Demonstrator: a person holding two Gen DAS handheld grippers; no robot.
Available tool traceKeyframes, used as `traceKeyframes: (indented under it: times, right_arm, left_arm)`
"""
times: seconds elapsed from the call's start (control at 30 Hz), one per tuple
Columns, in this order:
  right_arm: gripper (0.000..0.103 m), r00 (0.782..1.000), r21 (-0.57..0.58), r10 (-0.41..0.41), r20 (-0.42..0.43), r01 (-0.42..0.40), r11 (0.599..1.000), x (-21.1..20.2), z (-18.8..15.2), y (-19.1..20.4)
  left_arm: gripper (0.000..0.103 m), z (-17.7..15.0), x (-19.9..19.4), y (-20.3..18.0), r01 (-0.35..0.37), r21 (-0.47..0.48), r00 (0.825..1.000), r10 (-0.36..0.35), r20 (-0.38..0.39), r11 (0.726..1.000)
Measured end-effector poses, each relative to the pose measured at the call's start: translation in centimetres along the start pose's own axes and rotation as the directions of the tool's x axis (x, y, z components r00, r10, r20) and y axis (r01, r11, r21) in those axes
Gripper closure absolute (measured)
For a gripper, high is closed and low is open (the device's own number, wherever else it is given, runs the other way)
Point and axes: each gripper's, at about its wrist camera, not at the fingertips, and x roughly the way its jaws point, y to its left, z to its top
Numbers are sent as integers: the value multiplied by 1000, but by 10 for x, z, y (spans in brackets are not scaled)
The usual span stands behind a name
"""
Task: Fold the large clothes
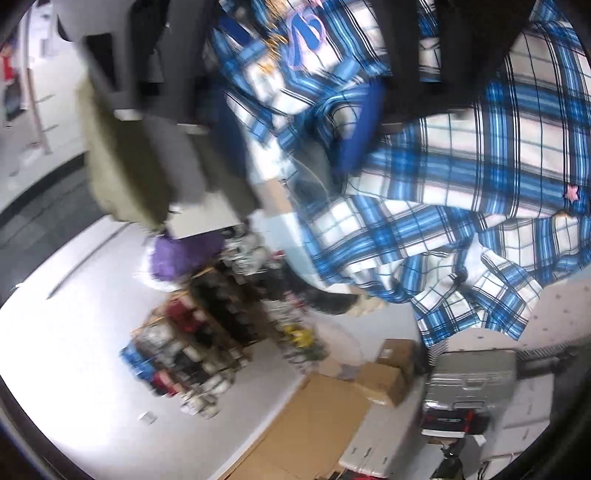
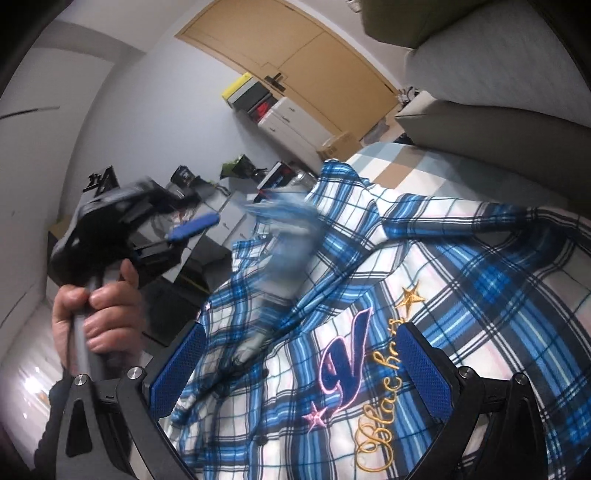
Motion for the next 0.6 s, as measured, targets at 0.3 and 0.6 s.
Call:
traceKeyframes:
  times: [0.3,0.6]
  right_arm:
    - [0,999,29,-6,-54,8,1000,8,5,-6]
    - [0,951,-365,-268,-157,196,910,64,76,68]
  left_arm:
    - [20,-52,-132,39,-403,130,899,365,240,906]
    - [20,-72,-100,113,-538,39,843,536,44,842]
